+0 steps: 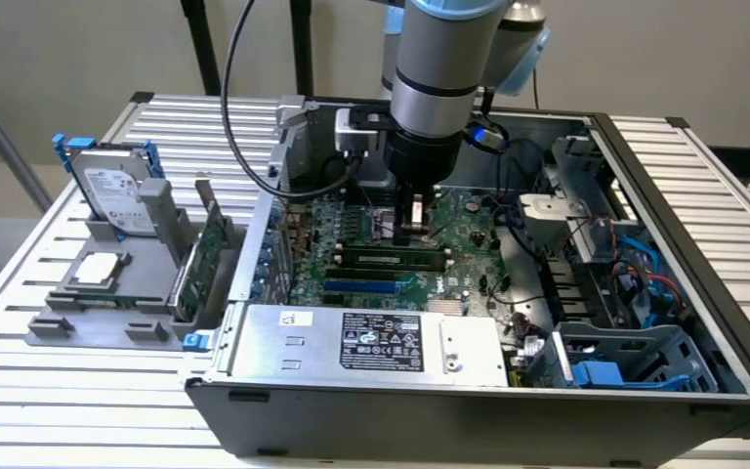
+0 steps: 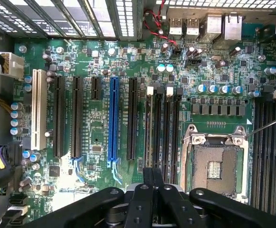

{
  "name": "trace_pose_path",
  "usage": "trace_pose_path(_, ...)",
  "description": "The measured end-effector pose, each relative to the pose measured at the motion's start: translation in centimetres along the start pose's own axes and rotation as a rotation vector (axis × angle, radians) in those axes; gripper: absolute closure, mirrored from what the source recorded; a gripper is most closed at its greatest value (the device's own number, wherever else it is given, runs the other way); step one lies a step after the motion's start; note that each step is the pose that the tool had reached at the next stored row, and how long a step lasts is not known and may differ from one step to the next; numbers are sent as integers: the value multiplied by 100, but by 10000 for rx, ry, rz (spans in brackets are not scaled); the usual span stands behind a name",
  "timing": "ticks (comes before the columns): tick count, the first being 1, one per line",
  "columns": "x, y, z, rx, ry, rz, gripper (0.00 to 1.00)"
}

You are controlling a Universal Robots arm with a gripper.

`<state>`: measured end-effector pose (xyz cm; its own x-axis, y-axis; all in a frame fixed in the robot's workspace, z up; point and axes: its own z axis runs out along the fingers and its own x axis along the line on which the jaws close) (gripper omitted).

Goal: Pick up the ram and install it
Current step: 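Press down the ram until it locks into place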

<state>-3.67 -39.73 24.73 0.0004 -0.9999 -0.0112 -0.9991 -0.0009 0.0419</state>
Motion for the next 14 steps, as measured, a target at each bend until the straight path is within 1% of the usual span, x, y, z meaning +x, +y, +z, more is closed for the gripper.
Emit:
trace_pose_path(2,0,1,2,0,1,0,100)
trace_pose_path(4,0,0,15,12,2,0,100)
trace_pose_path(8,1,-2,57,55,0,-1,100)
trace_pose_path(14,2,1,131,57,0,-1,100)
